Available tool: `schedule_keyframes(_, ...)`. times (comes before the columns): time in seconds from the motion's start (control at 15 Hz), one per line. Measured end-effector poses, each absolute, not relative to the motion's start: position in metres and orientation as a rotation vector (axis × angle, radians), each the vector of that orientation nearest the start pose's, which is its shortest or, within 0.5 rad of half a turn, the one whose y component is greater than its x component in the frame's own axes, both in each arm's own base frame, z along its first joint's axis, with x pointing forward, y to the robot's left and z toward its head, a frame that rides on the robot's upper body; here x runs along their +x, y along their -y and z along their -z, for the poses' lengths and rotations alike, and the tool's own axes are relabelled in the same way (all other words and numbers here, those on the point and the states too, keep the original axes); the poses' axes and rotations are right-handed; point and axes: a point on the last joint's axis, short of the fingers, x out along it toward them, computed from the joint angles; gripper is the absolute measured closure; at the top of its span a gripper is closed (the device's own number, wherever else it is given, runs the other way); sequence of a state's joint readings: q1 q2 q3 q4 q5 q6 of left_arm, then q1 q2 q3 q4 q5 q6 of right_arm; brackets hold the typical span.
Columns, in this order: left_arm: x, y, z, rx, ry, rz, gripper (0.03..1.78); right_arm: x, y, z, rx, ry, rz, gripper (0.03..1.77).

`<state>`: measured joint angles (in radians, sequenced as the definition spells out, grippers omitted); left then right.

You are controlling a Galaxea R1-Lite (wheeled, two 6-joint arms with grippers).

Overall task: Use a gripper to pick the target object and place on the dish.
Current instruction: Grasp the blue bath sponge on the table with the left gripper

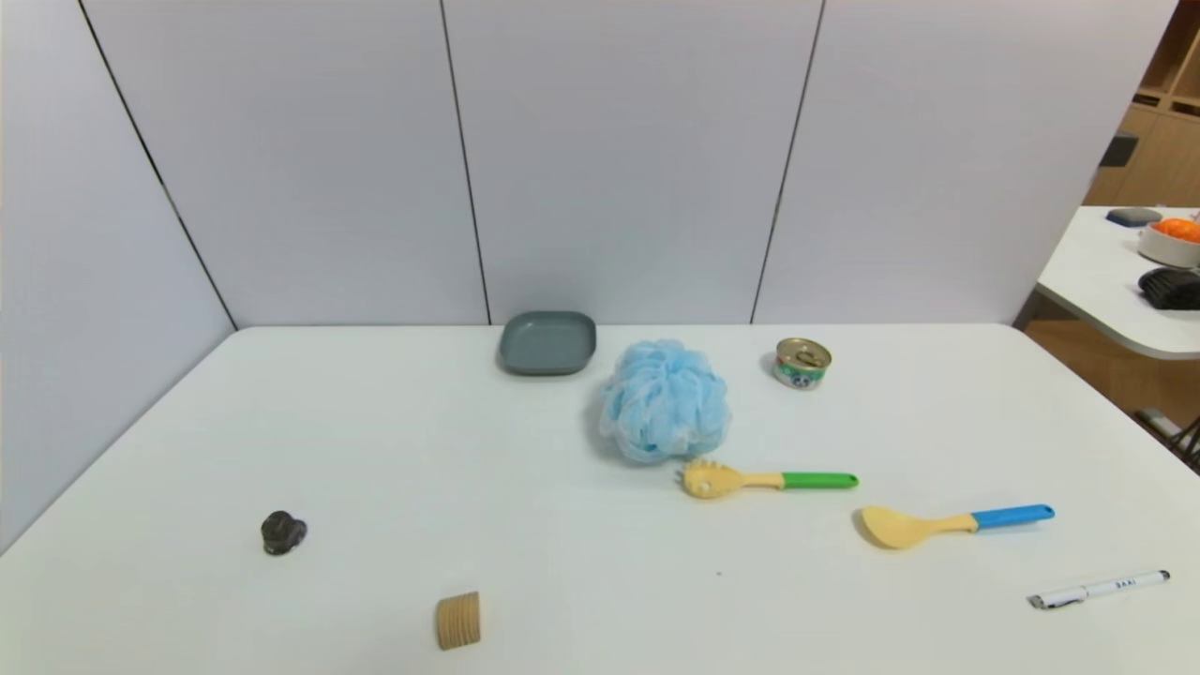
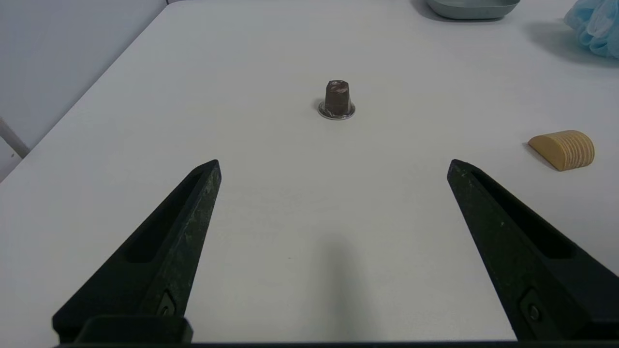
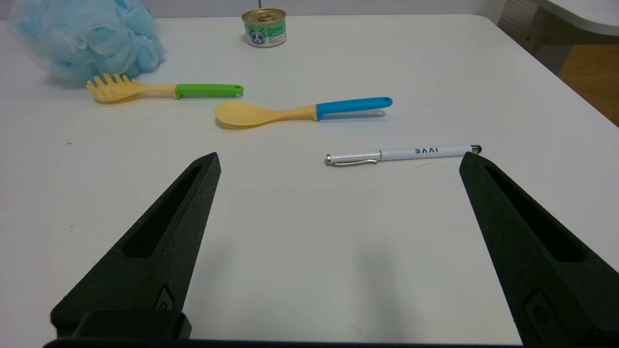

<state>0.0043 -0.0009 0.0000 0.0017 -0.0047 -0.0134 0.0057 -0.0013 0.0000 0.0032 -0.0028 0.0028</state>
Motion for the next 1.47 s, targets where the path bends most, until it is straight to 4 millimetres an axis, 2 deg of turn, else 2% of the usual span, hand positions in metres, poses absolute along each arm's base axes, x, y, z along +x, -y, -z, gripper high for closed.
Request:
schedule_keyframes(0.6, -0.023, 0.000, -0.075, -0.014, -0.001, 0.000, 0.12, -0.023, 0.000, -0.075, 0.003, -0.003, -0.003, 0.09)
schedule_keyframes(0.87, -0.023, -0.001, -0.076, -0.083, 0.003, -0.037, 0.12, -0.023, 0.000, -0.075, 0.003, -0.002, -0.003, 0.09)
schedule_keyframes(1.2, -0.023, -0.001, -0.077, -0.061, -0.002, -0.037, 0.12, -0.023, 0.000, -0.075, 0.003, -0.002, -0.003, 0.09)
schedule_keyframes(1.47, -0.023, -0.001, -0.115, 0.058, -0.031, -0.033, 0.12, -0.023, 0.000, -0.075, 0.003, -0.002, -0.002, 0.09)
